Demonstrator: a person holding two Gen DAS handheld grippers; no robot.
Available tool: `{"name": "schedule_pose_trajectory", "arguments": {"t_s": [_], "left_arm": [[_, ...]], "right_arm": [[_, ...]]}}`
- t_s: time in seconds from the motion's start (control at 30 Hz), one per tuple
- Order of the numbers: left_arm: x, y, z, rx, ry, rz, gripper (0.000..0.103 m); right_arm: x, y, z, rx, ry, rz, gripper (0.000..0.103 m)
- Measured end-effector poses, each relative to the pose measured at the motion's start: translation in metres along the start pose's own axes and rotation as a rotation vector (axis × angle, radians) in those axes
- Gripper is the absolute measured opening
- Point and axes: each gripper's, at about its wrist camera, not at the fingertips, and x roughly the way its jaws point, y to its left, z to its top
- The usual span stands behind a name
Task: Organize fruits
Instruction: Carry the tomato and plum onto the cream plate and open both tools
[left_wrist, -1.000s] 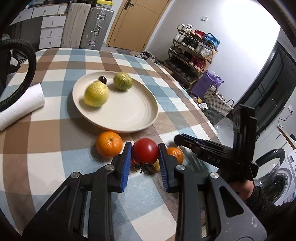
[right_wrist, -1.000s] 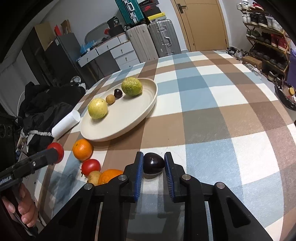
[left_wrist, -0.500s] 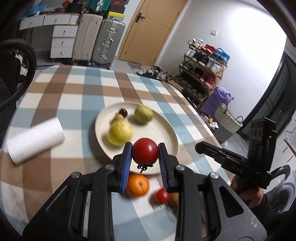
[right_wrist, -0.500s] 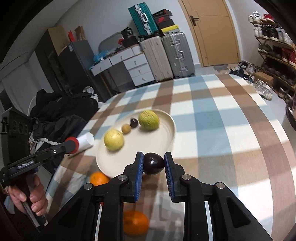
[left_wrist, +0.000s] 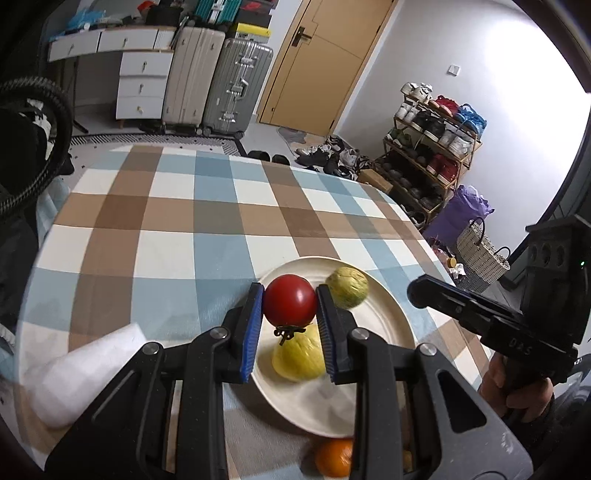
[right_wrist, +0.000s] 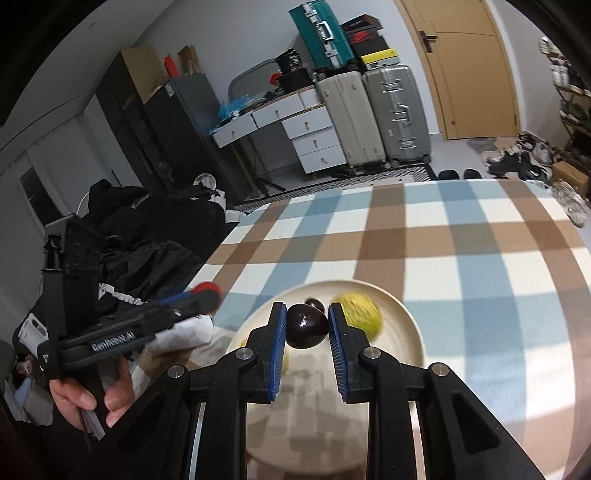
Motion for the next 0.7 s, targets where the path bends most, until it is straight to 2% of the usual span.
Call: {"name": "schedule_pose_trajectory", "arguments": {"t_s": [0.23,0.3,0.7], "left_arm": [[0.037,0.010,0.005,-0.004,0.056,-0.027,0.025],[0.043,0.011,0.003,0.001,0.064,-0.009,0.025],[0.063,0.011,-0.008,0.001,0.107,-0.023,0.025]], "right_arm": [[0.043,0.003,0.010,-0.020,0.074,0.019,0.023],[0.053,0.004,0.008,-0.031,0.096,0.020,0.023],[0.078,0.002,-0.001,-0.040,0.176,0.019,0.023]]}}
